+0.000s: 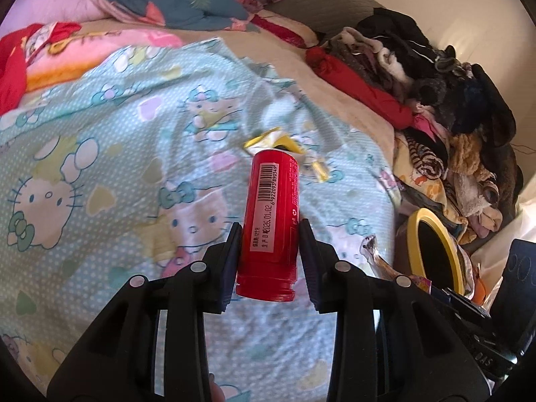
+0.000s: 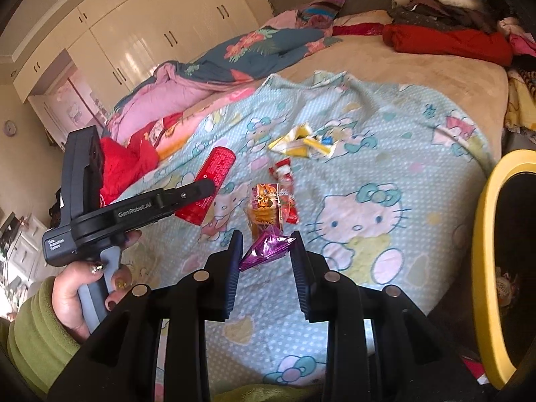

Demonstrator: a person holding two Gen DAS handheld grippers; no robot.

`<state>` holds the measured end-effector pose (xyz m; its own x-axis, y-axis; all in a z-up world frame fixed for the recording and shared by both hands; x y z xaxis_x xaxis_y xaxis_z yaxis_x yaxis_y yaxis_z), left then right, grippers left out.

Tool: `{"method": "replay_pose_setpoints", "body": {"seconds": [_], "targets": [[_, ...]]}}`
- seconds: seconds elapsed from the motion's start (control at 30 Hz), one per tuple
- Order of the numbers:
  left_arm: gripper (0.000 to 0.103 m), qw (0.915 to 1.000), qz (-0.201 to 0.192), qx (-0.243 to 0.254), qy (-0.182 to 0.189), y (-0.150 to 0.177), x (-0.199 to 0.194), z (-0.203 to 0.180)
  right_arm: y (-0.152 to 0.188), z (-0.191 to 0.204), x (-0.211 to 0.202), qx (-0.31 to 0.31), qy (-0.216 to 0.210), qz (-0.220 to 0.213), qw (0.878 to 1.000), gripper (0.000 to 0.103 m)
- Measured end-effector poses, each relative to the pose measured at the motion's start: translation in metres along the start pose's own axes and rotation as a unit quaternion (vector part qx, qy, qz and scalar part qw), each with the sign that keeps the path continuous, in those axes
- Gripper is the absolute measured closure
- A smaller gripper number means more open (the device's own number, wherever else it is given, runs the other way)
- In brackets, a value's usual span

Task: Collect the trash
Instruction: 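Carry the red tube and purple-orange wrapper with both grippers over the yellow bin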

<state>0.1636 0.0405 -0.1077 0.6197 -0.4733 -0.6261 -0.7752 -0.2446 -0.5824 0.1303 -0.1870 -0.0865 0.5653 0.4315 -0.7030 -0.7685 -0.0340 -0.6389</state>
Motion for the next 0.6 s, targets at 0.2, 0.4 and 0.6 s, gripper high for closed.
{"method": "replay_pose_setpoints", "body": {"seconds": [0.2, 0.4, 0.6], "targets": [[0.076, 0.9997, -0.001, 0.025, 0.007, 0.0, 0.001, -0.027, -0.004, -0.022, -0.018, 0.016, 0.013, -0.022, 1.0, 0.075], [0.076, 0.9987, -0.001, 0.048, 0.017, 0.002, 0.001, -0.056, -0.007, -0.046, -0.036, 0.036, 0.03, -0.045, 0.998, 0.075], [0.076, 0.997, 0.003, 0.072, 0.027, 0.006, 0.004, -0.083, -0.01, -0.068, -0.053, 0.052, 0.046, -0.066, 0.995, 0.075]]}}
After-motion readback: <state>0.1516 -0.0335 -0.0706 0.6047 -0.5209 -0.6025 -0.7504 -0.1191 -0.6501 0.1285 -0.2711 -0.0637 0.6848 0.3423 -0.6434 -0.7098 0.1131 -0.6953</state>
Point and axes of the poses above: each gripper's, at about its wrist camera, not at the fingertips, and x roughly the way its jaws point, z to its left, y to its underside, the point moved 1 cm from there along x, roughly the way its jaws point, and after that the axes turned 10 degrees about y, right-handed, at the moved point
